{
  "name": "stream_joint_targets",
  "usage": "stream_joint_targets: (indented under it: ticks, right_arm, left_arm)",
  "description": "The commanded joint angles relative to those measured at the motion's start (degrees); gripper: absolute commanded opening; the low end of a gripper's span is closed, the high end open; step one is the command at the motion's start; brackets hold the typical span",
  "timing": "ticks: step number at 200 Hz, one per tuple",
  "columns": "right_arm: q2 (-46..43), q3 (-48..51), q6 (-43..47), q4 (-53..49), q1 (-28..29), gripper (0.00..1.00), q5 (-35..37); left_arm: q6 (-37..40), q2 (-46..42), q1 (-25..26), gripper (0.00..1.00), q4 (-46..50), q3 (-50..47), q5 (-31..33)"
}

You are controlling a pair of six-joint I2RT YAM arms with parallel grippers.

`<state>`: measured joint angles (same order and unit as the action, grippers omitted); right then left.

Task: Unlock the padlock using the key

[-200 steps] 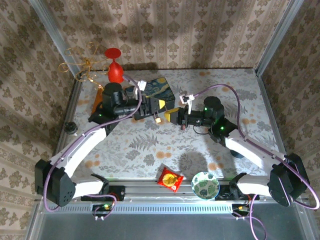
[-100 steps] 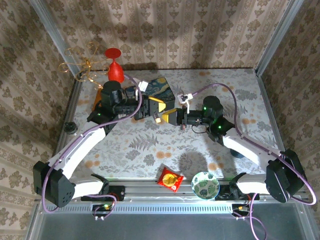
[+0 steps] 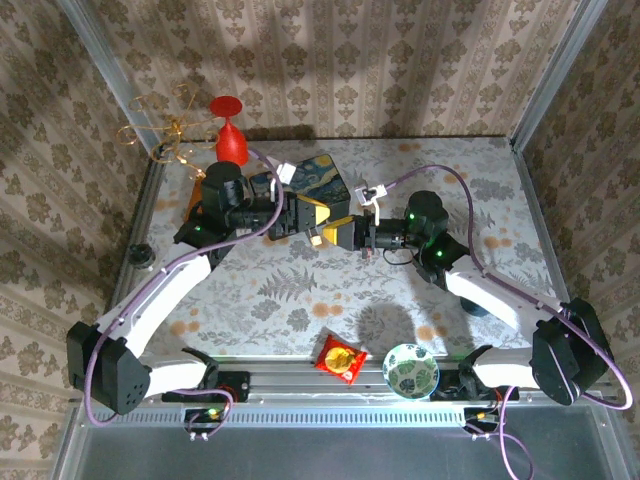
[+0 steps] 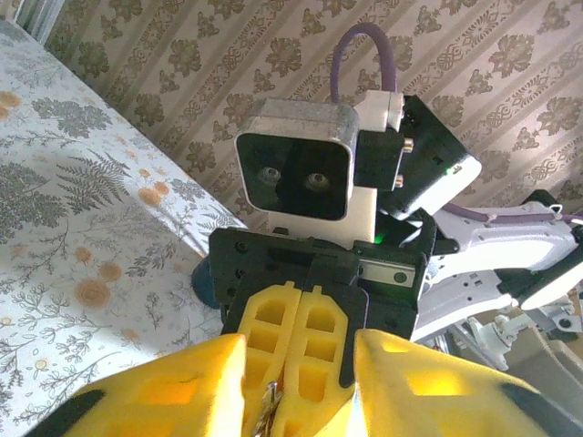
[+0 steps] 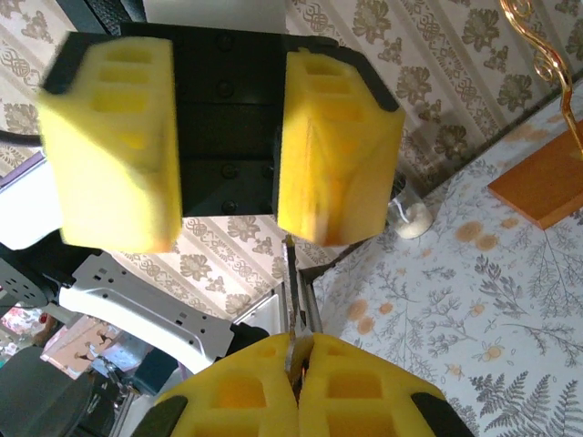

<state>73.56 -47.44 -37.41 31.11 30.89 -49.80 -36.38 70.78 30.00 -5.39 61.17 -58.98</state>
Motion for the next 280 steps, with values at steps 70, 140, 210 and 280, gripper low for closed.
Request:
stream_joint_targets:
  ticks: [70, 140, 210, 280]
  right_arm:
    - [0.3, -1.9, -1.1, 2.7, -0.2, 0.00, -0.6]
    - [-0.2, -1.6, -0.9, 1.7, -0.2, 0.00, -0.6]
    - [-6.0, 4.3, 3.8, -8.0, -0.3, 0.42, 9.2]
    - [-4.8, 10.5, -12.5, 15.7, -2.7, 0.56, 12.5]
  left_arm:
    - [-1.2, 0.8, 0.2, 0.27, -1.0, -1.5, -4.3]
    - [-1.8, 1.6, 0.4, 0.00, -2.1, -1.2, -3.7]
    - [-0.9, -1.5, -0.2, 0.00, -2.2, -1.3, 6.0]
    - [-3.4, -1.1, -0.1, 0.00, -3.8, -1.3, 7.4]
